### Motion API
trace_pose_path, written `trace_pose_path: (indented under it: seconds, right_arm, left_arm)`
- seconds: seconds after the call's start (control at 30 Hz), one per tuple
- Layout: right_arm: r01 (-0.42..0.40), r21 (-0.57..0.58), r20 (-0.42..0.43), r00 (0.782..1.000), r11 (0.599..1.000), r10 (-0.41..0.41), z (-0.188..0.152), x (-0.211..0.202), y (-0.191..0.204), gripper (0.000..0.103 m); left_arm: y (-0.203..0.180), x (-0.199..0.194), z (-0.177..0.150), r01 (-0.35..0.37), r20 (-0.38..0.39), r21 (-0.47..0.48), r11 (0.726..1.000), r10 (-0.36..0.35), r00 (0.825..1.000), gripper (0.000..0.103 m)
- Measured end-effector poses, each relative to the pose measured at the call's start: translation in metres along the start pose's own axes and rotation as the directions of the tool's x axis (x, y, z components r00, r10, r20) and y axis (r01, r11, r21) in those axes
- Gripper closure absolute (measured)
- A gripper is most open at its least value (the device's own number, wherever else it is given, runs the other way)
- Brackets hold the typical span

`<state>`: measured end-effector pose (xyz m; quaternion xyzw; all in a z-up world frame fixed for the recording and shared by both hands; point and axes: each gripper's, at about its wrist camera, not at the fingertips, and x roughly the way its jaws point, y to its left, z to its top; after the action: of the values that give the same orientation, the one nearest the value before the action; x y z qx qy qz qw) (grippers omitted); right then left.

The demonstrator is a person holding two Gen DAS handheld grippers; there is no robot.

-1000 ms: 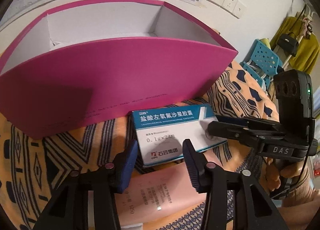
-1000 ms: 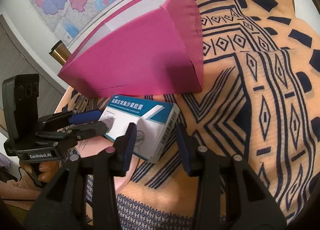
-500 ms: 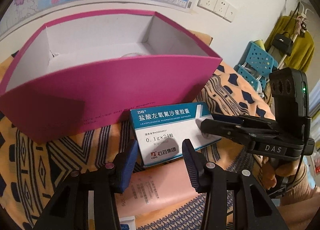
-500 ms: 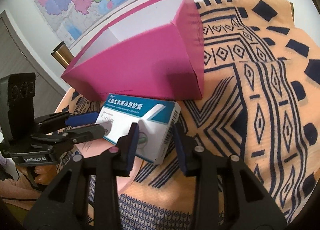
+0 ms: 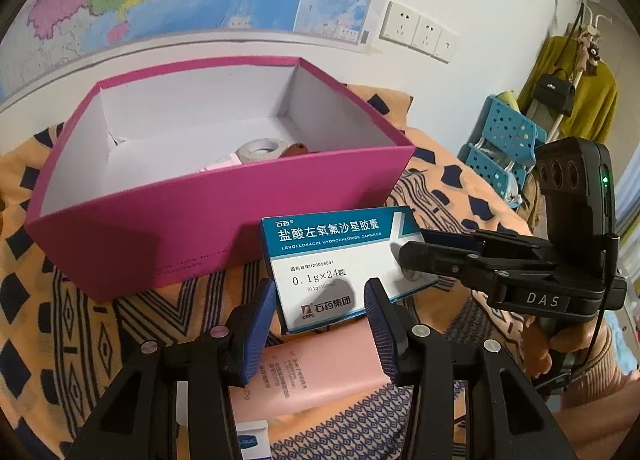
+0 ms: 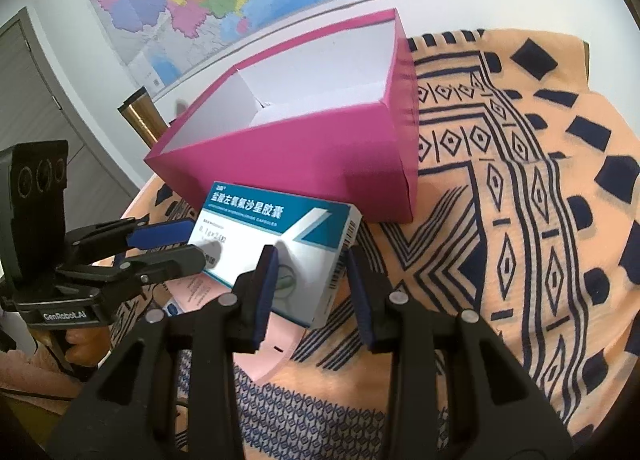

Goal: Organize rigid objects
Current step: 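Hold the medicine box above the magenta box rim with the right gripper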

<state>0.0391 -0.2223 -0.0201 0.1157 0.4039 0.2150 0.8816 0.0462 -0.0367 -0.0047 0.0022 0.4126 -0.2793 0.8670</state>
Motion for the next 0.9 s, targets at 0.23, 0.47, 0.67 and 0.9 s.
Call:
trace_pose_path:
  seconds: [0.23, 0.47, 0.67, 0.9]
  right_arm:
    - [-0.001, -0.028, 0.024, 1.000, 1.000, 0.002, 0.002, -0.008, 0.008, 0.064]
    - [-0.004, -0.050, 0.052, 0.999, 0.999, 0.006, 0.006, -0.017, 0.013, 0.064]
    - [-0.004, -0.067, 0.079, 0.997, 0.998, 0.010, 0.012, -0.024, 0.019, 0.064]
    - [-0.005, -0.078, 0.094, 0.995, 0.997, 0.012, 0.016, -0.027, 0.019, 0.064]
  left_arm:
    - [-0.002, -0.011, 0.004, 0.004, 0.032, 0.005, 1.000, -0.005, 0.999, 0.057]
    - [-0.004, -0.023, 0.008, 0.011, 0.068, 0.011, 1.000, -0.011, 0.998, 0.057]
    - [-0.006, -0.030, 0.013, 0.010, 0.094, 0.014, 1.000, -0.011, 0.995, 0.057]
    - [-0.007, -0.034, 0.015, 0.007, 0.110, 0.018, 1.000, -0.009, 0.994, 0.057]
